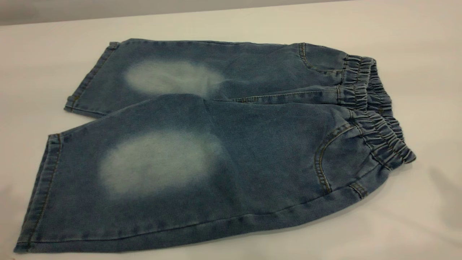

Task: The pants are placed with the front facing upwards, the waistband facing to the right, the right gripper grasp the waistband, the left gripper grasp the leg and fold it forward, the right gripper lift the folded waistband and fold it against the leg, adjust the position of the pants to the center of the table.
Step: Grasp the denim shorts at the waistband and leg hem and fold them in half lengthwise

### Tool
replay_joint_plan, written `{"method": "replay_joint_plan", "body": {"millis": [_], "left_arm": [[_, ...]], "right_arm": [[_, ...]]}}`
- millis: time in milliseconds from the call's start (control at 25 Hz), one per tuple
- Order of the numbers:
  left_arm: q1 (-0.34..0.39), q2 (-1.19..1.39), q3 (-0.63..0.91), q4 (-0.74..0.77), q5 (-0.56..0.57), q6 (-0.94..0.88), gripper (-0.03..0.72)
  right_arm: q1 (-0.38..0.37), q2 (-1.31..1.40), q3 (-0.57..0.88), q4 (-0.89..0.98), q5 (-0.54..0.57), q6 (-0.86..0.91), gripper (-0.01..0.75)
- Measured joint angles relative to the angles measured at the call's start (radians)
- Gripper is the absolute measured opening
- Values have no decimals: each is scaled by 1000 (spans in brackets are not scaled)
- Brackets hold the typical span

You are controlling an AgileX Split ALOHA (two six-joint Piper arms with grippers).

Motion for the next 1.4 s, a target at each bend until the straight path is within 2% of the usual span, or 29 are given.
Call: {"method": "replay_joint_plan", "body": {"millis": [360, 560, 760, 1200, 1400], "left_arm": [[0, 223, 0, -4, -181, 31, 540], [0, 321, 0, -10, -279, 30, 540], [0, 358, 0, -10, -287, 27, 540], [0, 358, 1, -10, -293, 27, 540], [0, 358, 1, -10, -293, 27, 540]], "right_arm": [[0, 245, 0, 18, -81, -57, 584], [0, 383, 0, 88, -110, -135, 584], [0, 492, 0, 177, -190, -213, 584], [-2, 755, 0, 254, -204, -292, 584], [-2, 827, 0, 344, -189, -384, 582]]}}
